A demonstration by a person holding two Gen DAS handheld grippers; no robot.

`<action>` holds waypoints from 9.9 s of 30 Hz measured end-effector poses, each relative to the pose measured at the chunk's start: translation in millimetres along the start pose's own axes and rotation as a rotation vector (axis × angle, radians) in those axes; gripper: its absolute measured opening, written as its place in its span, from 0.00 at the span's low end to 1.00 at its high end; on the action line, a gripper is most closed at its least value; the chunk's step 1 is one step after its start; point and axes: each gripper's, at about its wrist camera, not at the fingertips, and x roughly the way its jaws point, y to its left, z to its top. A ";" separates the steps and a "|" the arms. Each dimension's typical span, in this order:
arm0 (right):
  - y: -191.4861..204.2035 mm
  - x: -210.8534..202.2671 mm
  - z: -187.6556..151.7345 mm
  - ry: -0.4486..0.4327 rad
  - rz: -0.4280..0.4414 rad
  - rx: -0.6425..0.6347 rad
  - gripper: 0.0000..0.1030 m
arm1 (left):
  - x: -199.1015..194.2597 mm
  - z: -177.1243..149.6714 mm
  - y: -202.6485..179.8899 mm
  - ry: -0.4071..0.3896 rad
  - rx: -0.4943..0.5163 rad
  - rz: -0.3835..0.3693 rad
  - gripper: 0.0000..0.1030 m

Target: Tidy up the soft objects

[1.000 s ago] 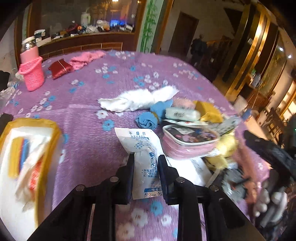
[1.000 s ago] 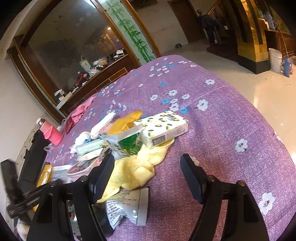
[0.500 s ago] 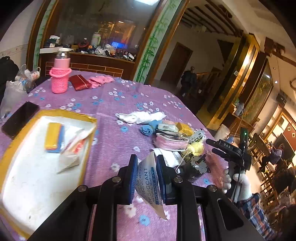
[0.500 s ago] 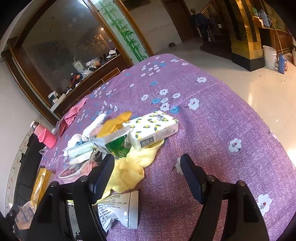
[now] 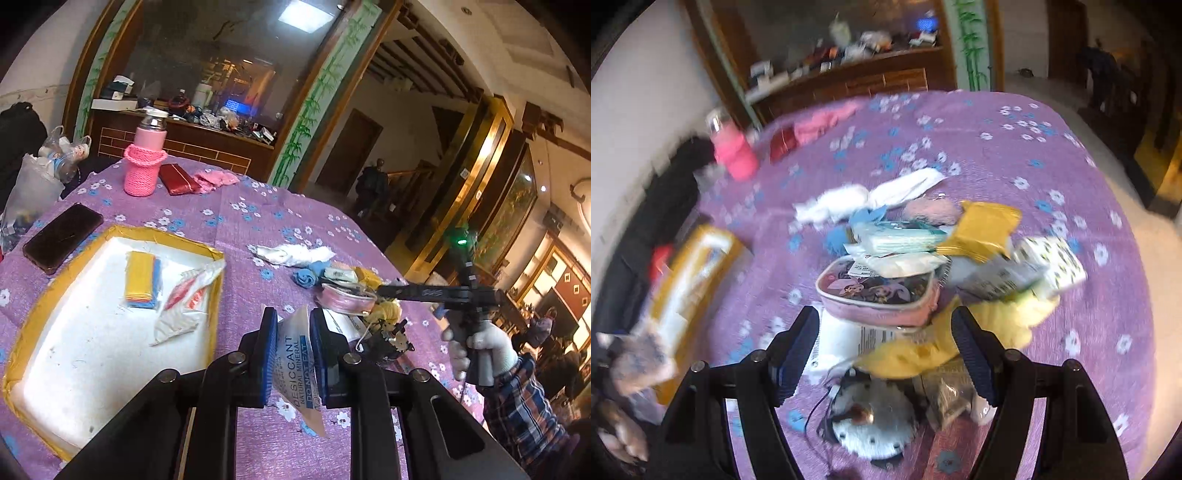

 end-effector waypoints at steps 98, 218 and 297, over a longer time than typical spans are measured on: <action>230.1 91.1 44.4 0.038 0.280 -0.032 0.19 | -41.5 34.0 158.3 -0.034 -0.318 0.138 0.71; -147.3 11.3 -60.1 -0.241 0.032 0.489 0.73 | 180.4 7.5 -77.4 0.339 0.175 0.118 0.13; 23.4 34.2 65.4 0.057 0.191 0.291 0.74 | -7.1 14.5 131.5 0.016 -0.141 0.390 0.56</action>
